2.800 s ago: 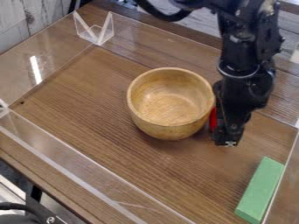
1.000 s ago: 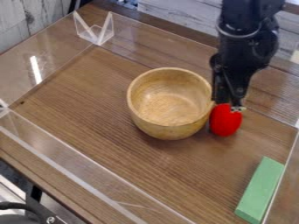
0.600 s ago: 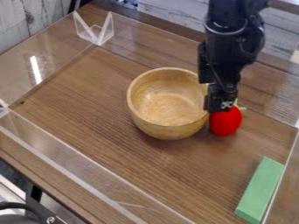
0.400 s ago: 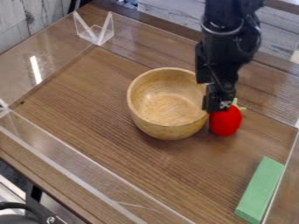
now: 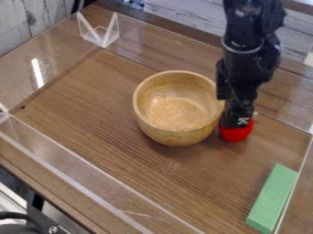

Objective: Move the red object to the left side of the table

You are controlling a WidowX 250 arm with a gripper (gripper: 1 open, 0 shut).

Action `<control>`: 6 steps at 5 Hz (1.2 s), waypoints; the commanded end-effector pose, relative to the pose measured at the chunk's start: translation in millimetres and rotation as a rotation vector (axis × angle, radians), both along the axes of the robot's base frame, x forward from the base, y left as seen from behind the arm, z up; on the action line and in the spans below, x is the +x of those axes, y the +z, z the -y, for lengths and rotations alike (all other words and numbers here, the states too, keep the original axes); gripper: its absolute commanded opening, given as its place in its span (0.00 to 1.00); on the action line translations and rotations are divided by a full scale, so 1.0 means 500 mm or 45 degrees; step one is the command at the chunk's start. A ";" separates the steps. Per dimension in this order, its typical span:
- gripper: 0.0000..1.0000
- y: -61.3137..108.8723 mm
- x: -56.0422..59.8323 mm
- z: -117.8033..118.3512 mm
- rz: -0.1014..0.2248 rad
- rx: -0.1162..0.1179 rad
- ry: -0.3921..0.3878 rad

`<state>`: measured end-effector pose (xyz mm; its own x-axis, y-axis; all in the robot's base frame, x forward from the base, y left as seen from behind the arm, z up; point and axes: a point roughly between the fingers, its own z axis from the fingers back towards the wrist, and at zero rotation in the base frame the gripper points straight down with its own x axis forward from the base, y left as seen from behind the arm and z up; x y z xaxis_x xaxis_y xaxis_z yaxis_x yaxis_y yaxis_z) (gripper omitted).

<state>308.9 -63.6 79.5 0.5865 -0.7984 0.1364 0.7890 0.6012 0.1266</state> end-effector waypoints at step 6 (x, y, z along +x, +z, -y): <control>0.00 -0.025 0.042 -0.093 0.074 -0.025 0.105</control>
<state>323.1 -18.3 47.3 0.6586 -0.7383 0.1455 0.7313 0.6735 0.1077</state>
